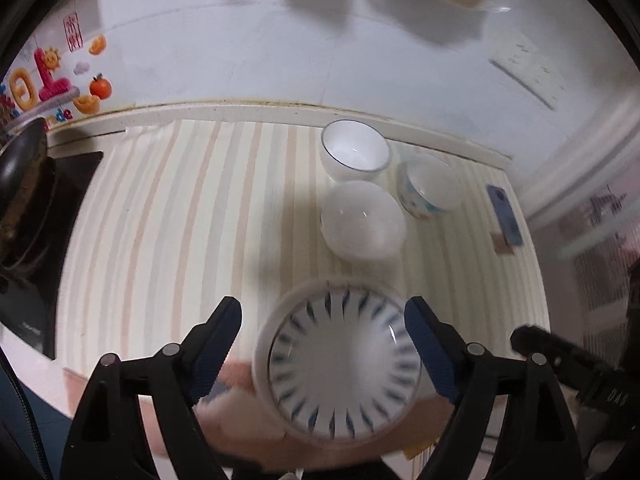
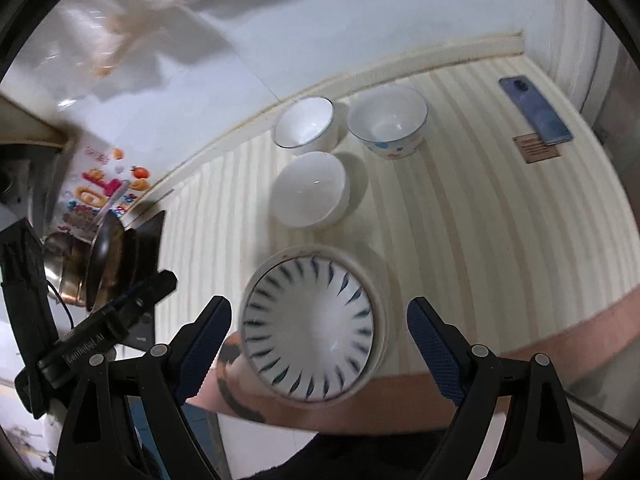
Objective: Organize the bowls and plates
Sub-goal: 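Move both grippers to a plain white bowl and close them on its rim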
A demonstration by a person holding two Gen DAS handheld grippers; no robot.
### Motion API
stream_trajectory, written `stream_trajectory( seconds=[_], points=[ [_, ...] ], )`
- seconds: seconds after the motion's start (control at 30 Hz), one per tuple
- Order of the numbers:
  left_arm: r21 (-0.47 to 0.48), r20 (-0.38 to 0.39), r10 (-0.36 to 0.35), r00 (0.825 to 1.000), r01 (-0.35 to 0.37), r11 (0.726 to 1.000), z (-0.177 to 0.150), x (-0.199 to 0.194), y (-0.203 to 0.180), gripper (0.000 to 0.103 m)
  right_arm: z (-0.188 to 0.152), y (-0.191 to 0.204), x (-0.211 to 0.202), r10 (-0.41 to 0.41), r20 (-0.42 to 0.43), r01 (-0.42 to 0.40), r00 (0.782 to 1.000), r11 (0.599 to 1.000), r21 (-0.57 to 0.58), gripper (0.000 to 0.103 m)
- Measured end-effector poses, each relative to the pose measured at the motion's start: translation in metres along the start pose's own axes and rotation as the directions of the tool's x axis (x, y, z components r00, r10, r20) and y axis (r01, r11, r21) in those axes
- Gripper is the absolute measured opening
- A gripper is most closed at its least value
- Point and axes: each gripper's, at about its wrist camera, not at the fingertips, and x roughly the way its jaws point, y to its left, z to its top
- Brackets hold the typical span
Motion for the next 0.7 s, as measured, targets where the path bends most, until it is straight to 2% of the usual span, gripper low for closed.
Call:
stream_trajectory(
  seconds=[0.27,0.37,0.53,0.57,0.6,0.63,0.67,0.7],
  points=[
    [-0.142,-0.119,-0.013,0.993,-0.004,0.99,0.047,0.103,0.012,0.083,0.077,-0.041,0.108,0.015,-0.143,-0.017,0.99,1.0,-0.008,0.092],
    [-0.156,-0.171,0.029,0.985,-0.056,0.986,0.055,0.139,0.01,0.083,0.101,-0.05,0.144,0.028,-0.187,-0.033,0.982,0.999,-0.024,0.092],
    [-0.16,-0.222,0.043,0.974,-0.08,0.984,0.062,0.174,0.008,0.082,0.126,-0.056,0.189,0.082,-0.225,-0.089,0.971,0.996,-0.022,0.091],
    [-0.162,-0.228,0.026,0.973,-0.065,0.985,0.064,0.179,0.007,0.077,0.129,-0.057,0.196,0.095,-0.236,-0.101,0.967,0.995,-0.015,0.09],
    [-0.163,-0.233,0.015,0.972,-0.054,0.985,0.065,0.184,0.006,0.066,0.132,-0.057,0.204,0.11,-0.246,-0.115,0.963,0.993,-0.008,0.083],
    [-0.163,-0.236,0.006,0.972,-0.045,0.986,0.065,0.188,0.005,0.059,0.134,-0.056,0.209,0.122,-0.251,-0.127,0.96,0.992,-0.005,0.072],
    [-0.165,-0.235,0.003,0.972,-0.043,0.985,0.066,0.19,0.004,0.046,0.135,-0.055,0.214,0.137,-0.259,-0.143,0.956,0.99,-0.002,0.067],
    [-0.168,-0.238,-0.002,0.971,-0.039,0.985,0.066,0.193,0.003,0.034,0.136,-0.054,0.22,0.15,-0.268,-0.155,0.952,0.988,0.0,0.058]
  ],
)
